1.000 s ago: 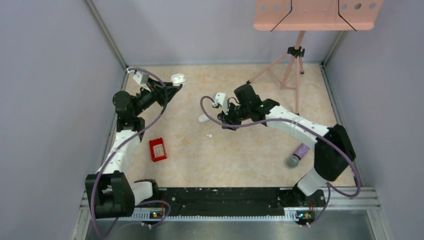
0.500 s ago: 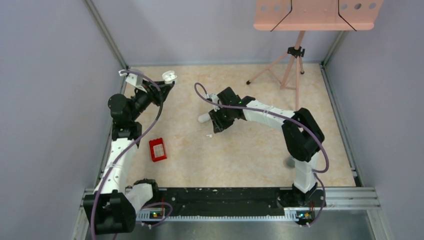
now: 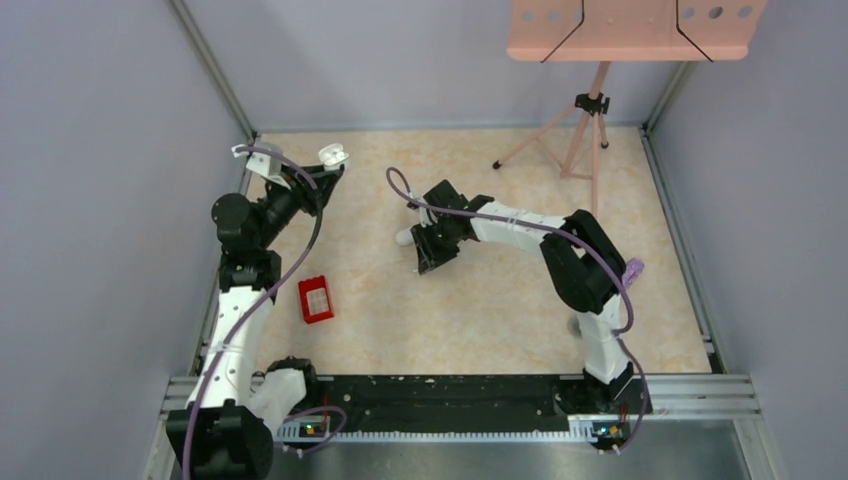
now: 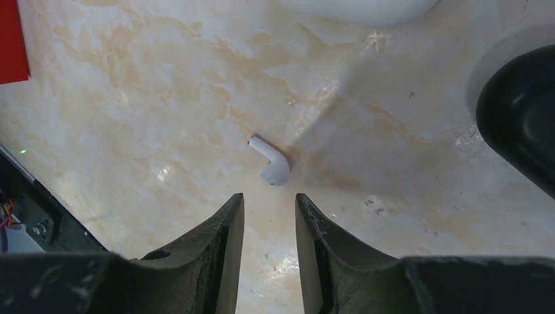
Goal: Insert the wireless bluetooth earbuds into the charging case
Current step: Pick up the earbud from the center of the board.
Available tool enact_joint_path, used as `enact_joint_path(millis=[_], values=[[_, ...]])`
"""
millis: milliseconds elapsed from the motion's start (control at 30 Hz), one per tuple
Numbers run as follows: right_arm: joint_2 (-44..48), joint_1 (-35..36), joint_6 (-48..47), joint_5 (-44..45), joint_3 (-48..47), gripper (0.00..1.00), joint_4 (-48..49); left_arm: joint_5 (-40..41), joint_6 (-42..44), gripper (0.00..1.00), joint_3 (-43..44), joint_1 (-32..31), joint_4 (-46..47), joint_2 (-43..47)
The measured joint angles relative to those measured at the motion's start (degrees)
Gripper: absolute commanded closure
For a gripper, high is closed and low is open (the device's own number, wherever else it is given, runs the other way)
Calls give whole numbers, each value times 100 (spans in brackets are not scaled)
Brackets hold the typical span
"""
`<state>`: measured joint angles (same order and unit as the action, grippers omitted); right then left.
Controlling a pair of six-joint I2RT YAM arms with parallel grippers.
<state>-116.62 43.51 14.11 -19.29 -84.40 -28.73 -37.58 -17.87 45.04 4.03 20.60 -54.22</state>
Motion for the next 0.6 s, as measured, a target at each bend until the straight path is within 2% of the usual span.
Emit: enact_joint_path(millis=[467,600], values=[[-326,28,308,-4,-197,69,-2,61,28,100,0,0,-140,26],[-382,28,354,-9,-234,74,-4,61,31,100,0,0,-140,26]])
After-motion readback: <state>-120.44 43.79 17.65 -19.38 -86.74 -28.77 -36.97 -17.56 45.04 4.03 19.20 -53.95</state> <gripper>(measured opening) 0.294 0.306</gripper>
